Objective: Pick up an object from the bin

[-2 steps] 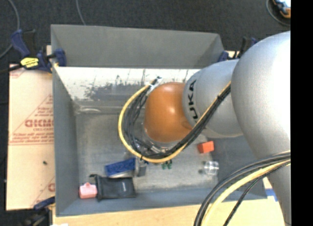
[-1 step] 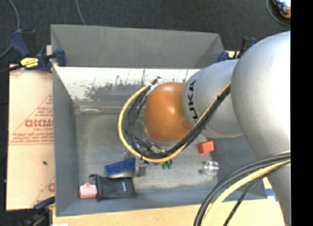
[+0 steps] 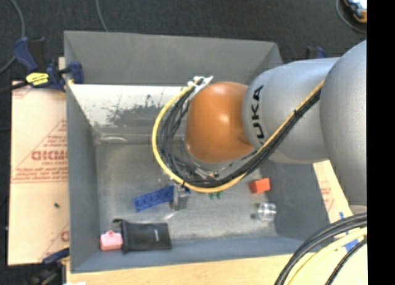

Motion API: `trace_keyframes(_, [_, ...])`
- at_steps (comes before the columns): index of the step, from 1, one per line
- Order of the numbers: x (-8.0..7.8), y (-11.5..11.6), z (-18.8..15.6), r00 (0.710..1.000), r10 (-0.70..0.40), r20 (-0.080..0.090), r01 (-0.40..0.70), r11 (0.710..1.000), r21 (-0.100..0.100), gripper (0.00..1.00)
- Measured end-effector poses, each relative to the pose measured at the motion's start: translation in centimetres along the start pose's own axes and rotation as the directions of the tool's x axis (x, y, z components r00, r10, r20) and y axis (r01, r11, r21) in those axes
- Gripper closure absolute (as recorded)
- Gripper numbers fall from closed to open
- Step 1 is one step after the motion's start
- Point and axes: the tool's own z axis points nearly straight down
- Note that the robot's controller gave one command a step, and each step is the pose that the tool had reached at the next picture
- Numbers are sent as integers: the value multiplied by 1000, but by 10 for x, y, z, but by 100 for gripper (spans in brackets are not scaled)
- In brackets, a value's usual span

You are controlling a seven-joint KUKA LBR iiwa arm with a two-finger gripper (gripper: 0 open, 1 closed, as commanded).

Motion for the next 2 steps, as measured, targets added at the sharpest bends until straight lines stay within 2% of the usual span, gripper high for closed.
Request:
trace_keyframes(1, [16, -8, -31, 999, 53, -3, -53, 999, -1, 100])
trace_keyframes(2, [-2, -9, -99, 999, 44, 10, -44, 999, 1, 100])
